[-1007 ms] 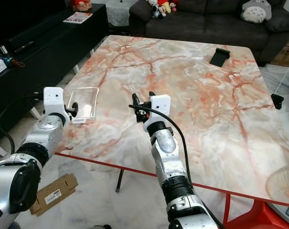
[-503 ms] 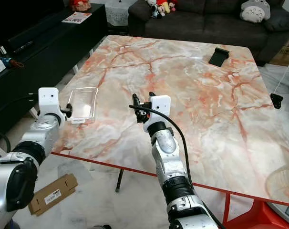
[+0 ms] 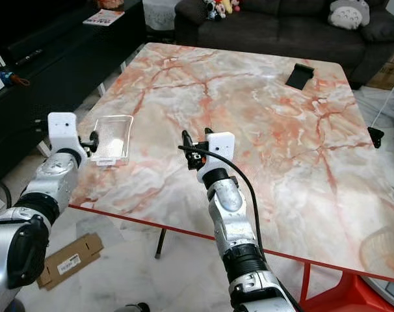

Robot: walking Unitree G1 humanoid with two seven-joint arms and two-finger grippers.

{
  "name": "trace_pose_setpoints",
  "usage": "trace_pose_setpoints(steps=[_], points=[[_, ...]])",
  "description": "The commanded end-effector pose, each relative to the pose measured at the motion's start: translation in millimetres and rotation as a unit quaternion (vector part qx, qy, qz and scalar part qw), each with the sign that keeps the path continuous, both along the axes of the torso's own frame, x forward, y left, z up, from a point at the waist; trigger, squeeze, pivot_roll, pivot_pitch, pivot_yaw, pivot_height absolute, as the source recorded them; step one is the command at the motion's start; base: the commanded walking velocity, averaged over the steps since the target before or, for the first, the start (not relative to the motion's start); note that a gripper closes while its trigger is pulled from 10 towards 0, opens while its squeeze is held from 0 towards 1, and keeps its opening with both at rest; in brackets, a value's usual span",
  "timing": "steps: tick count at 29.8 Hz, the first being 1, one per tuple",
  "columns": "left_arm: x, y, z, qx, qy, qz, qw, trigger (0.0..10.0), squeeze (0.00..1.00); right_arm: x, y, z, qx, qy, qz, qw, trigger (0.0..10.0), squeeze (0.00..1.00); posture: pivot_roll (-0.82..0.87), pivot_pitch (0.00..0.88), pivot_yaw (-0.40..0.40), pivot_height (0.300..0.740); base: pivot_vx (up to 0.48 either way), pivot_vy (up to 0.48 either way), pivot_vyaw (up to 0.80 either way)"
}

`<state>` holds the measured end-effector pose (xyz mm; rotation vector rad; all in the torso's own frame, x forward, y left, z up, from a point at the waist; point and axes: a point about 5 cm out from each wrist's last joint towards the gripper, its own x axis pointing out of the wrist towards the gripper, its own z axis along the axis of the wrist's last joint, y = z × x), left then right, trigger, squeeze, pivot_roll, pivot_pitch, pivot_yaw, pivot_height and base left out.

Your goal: Picking trash to rubbish bin

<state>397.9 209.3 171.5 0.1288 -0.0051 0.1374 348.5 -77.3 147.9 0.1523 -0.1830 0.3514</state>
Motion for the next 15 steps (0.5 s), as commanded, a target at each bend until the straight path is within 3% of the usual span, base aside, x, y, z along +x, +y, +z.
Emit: trace_pose_setpoints(steps=[1, 7, 15], points=[[-3.1, 2.0, -5, 0.016, 0.000, 0.003, 1.000, 10.0, 0.00, 1.6, 5.8, 15, -0.005, -0.024, 0.016, 1.000, 10.0, 0.00, 0.06, 0.152, -0.011, 0.740, 0.000, 0.000, 0.00], [-6.3, 9.3, -10, 0.015, 0.007, 0.020, 1.000, 10.0, 0.00, 2.6, 9.3, 33, 0.009, -0.037, 0.031, 0.999, 10.0, 0.00, 0.07, 0.173, -0.032, 0.740, 0.000, 0.000, 0.00], [-8.3, 18.5, -5, 0.032, -0.008, 0.052, 0.998, 10.0, 0.00, 1.4, 13.3, 80, -0.001, -0.089, 0.077, 0.993, 10.0, 0.00, 0.06, 0.201, -0.079, 0.740, 0.000, 0.000, 0.00]])
